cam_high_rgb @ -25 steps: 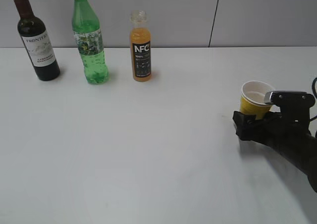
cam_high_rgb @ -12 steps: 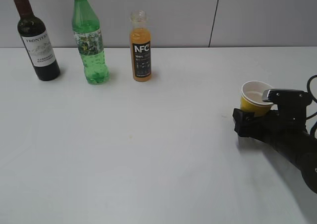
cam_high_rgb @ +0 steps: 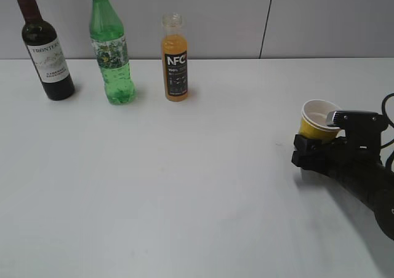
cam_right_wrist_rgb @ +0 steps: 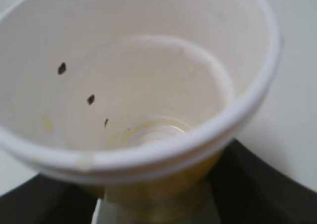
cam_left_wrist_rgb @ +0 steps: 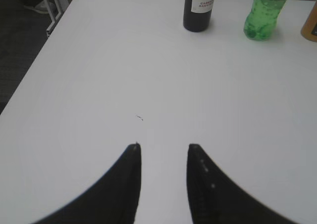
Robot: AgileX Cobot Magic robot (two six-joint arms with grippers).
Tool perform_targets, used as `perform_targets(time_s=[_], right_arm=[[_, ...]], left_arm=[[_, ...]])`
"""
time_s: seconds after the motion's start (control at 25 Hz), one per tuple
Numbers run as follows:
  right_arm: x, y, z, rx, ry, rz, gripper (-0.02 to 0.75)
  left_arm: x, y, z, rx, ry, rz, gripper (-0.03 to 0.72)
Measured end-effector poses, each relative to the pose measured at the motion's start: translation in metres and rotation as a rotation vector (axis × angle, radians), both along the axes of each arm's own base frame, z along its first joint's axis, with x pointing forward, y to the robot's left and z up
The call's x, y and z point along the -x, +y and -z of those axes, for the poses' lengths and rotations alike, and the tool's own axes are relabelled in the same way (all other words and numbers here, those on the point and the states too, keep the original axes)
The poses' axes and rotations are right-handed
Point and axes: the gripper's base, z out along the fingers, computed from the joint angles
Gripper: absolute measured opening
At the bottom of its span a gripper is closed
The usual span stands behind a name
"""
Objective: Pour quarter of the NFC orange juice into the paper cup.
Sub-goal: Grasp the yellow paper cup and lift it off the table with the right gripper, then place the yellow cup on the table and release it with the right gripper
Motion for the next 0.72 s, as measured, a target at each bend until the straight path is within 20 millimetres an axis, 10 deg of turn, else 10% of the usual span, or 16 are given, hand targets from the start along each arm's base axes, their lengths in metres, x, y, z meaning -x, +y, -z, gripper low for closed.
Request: perform_targets(time_s=[0.4, 0.72], right_arm=[[-0.001, 0.004, -0.005, 0.001, -0.018, -0.051, 0.483], [-0.003, 0.049, -0.024, 0.029, -0.142, -0.588, 0.483]], left_arm=[[0.000, 0.000, 0.000, 0.000, 0.000, 0.000, 0.228], [0.000, 0.000, 0.000, 0.000, 0.000, 0.000, 0.228]])
